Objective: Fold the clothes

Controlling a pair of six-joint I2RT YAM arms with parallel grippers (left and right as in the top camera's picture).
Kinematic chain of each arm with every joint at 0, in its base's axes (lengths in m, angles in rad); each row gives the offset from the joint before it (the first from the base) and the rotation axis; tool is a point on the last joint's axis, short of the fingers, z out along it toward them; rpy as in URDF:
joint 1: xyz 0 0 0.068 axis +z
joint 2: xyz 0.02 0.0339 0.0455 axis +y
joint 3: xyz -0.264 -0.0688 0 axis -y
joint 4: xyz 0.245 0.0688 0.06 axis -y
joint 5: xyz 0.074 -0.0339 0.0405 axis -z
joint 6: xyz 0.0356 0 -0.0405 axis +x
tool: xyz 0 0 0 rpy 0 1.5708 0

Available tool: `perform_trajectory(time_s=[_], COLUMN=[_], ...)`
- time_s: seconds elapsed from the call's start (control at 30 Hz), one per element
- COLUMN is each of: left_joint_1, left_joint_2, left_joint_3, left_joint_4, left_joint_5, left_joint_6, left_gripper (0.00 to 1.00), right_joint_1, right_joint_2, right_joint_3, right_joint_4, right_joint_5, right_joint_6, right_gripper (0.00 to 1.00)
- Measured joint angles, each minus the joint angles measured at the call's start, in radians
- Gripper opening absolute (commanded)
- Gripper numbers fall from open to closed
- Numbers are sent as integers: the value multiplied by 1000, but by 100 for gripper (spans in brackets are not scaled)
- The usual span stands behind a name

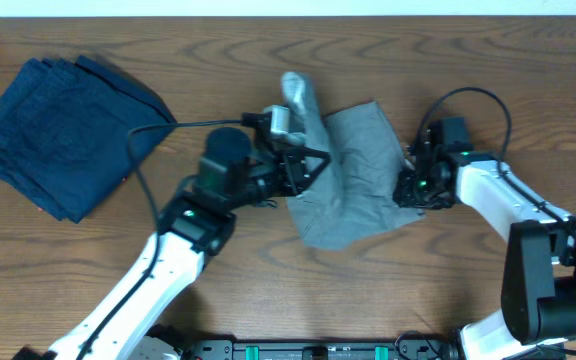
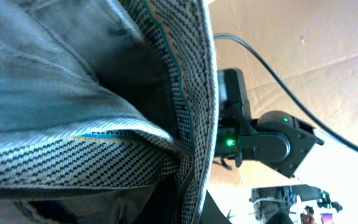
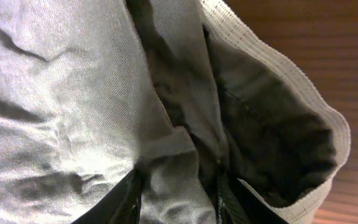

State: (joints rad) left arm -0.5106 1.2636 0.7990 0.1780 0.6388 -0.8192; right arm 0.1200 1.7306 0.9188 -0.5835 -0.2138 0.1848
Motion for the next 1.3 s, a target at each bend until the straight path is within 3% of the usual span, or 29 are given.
perform_trajectory(time_s=[0.07, 0.13, 0.3, 0.33, 0.43, 0.47, 0.53, 0.73, 0.9, 1.1, 1.3], left_joint_1=[-35, -66, -116, -121, -126, -126, -123, -21, 110, 145, 144], left_joint_2=[33, 69, 161, 177, 218, 226, 232, 232, 233, 282, 436], left_joint_3=[0, 0, 0, 0, 1, 2, 2, 5, 11, 12, 12], left_joint_4=[34, 56, 106, 117, 159, 171, 192, 269, 205, 186, 187], left_joint_5=[-19, -40, -85, -90, -96, -97, -97, -101, -210, -364, -419], left_joint_6=[-9, -16, -21, -22, -23, -21, -22, -12, 22, 119, 166], left_gripper=[7, 6, 9, 15, 52, 56, 56, 56, 56, 56, 56], right_joint_1=[40, 79, 150, 155, 161, 161, 161, 98, -6, -12, 93], right_joint_2=[0, 2, 2, 2, 2, 2, 2, 10, -3, -95, -110], right_joint_3=[0, 0, 0, 0, 2, 3, 14, 125, 305, 418, 423], right_joint_4=[0, 0, 0, 0, 1, -2, -24, -304, -416, -369, -343], right_joint_5=[3, 3, 2, 1, -8, -12, -25, 36, 91, -94, -249], right_joint_6=[27, 58, 128, 136, 156, 163, 173, 175, 175, 101, 34], right_gripper=[29, 29, 37, 38, 50, 54, 64, 64, 61, 60, 60])
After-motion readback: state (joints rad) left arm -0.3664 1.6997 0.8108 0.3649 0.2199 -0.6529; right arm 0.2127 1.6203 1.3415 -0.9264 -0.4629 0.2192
